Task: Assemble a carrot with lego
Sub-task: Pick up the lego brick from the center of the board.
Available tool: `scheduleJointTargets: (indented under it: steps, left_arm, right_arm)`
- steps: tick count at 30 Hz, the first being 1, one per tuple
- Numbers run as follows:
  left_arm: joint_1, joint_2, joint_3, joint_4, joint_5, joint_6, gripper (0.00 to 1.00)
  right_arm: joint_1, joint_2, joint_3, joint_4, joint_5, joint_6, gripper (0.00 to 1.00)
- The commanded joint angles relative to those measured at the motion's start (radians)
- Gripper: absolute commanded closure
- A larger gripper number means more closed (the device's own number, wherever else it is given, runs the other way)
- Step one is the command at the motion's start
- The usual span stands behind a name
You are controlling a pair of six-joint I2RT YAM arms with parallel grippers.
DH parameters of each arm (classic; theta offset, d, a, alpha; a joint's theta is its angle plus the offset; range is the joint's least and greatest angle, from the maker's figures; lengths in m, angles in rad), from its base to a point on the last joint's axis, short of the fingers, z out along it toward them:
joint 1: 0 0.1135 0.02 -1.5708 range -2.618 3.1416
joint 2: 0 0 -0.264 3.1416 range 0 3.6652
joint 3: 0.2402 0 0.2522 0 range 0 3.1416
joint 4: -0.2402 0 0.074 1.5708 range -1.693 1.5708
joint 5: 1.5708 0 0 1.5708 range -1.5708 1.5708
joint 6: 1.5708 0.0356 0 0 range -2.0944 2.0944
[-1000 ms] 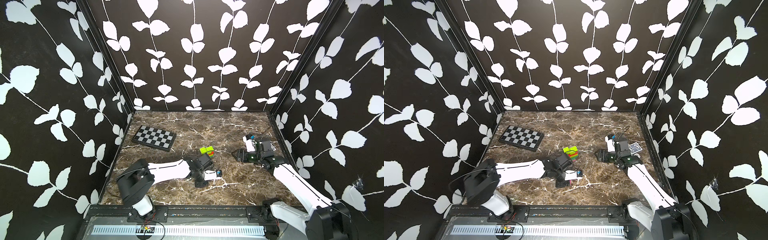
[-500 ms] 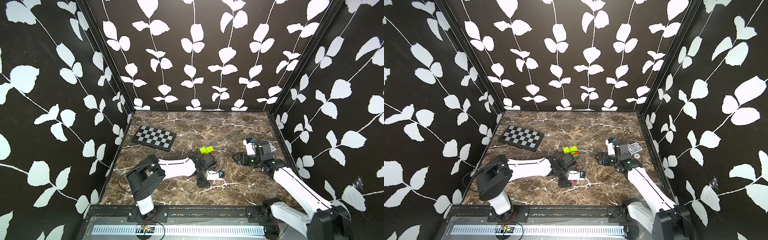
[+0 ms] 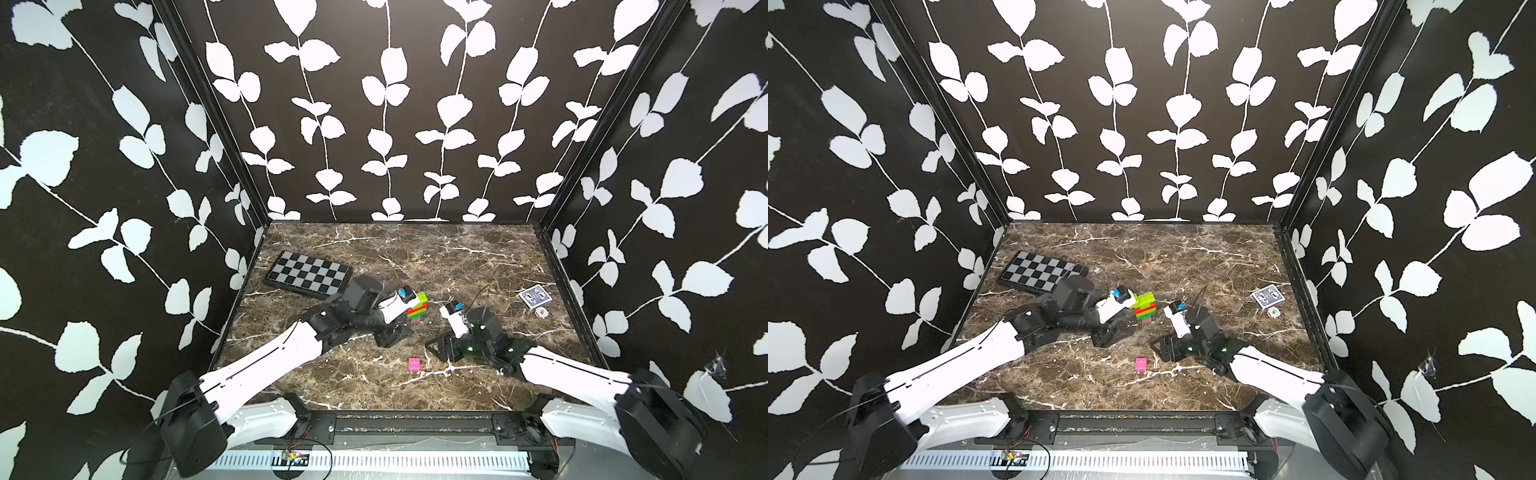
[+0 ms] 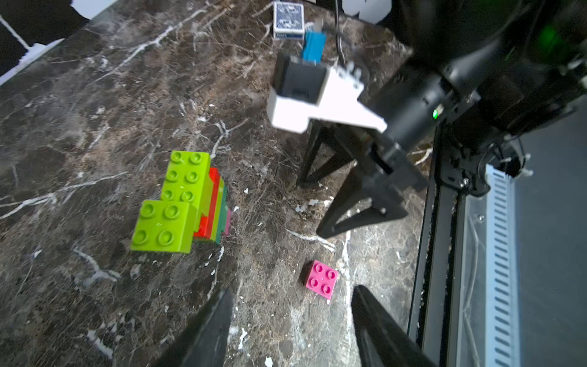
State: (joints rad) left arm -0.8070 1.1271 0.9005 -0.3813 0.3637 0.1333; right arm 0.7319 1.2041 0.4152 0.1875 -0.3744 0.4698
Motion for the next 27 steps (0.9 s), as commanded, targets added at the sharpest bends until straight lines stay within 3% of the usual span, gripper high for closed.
scheduleJointTargets:
  steps: [1,5,10,19,27]
  left_arm:
    - [0.054,-0.030,-0.012,0.029,0.033,-0.142,0.37]
    - [0.147,-0.032,0.017,-0.016,-0.006,-0.185,0.37]
    - [0.180,-0.028,0.035,-0.045,-0.052,-0.181,0.36]
    - [0.204,-0.001,0.064,-0.080,-0.055,-0.163,0.35]
    - [0.214,0.005,0.078,-0.097,-0.051,-0.153,0.35]
  right_arm:
    - [0.057,0.079,-0.011,0.216,0.022,-0.020,0.24]
    - [0.111,0.212,0.024,0.267,0.015,-0.055,0.23]
    - [0.153,0.308,0.053,0.278,-0.041,-0.082,0.26]
    - [0.233,0.225,0.031,0.110,-0.033,-0.188,0.32]
    - [0.279,0.180,0.031,0.038,0.101,-0.259,0.41]
